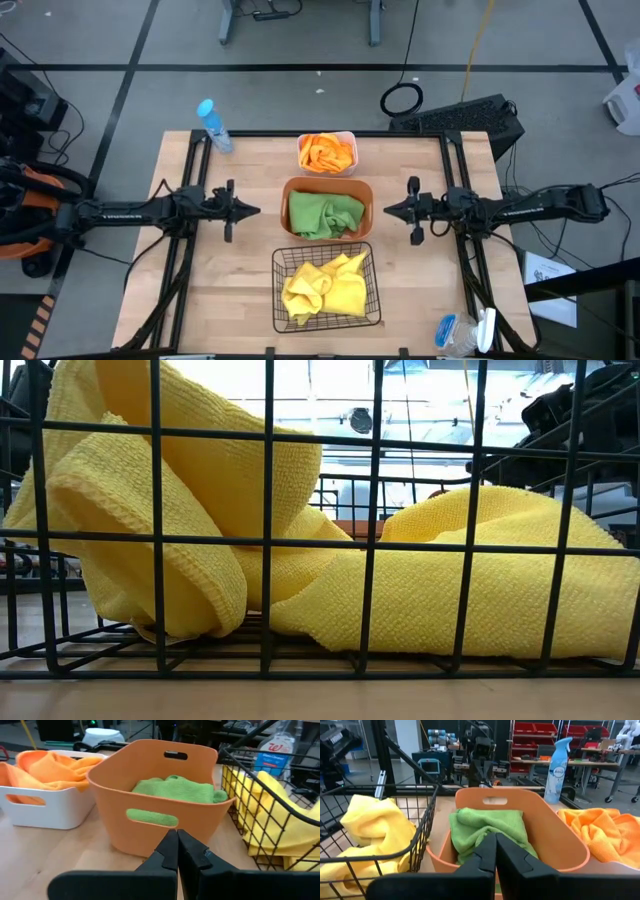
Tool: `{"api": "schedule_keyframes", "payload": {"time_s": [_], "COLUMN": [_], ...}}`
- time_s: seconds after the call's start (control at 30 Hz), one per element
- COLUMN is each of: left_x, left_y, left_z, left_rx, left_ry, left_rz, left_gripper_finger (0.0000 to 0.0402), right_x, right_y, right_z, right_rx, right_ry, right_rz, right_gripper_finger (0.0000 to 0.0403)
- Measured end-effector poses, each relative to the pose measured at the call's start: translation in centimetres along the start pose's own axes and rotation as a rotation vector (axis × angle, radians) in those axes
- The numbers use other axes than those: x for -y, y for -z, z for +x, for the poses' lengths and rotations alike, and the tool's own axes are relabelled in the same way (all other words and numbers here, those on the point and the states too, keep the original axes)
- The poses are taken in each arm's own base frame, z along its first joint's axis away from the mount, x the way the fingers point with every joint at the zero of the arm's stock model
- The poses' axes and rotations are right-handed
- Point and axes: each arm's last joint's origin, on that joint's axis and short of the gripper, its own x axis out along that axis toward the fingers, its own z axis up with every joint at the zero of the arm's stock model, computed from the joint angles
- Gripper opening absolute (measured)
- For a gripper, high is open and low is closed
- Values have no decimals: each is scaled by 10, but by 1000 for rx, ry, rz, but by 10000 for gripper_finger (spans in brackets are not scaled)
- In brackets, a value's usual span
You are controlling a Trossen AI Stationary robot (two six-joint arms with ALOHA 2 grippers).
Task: Sort microfiber towel by color & place in baskets
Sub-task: Return to Home Position
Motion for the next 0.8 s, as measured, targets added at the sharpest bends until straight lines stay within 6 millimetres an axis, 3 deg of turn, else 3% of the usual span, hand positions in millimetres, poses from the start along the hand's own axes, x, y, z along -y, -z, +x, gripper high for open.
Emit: {"api": "schedule_keyframes", "payload": {"time_s": [0.8], "left_x": [1], "left_y": [-14], "left_z": [-23], "left_rx": [226], "left_ry": [-53], "left_rz": [10], "left_gripper_finger": [0], "right_x": [-1], "right_y": [-17], "right_z": [-13], "right_rx": [133], "right_ry": [1], "right_rz": [14], "right_gripper_finger": [0]}}
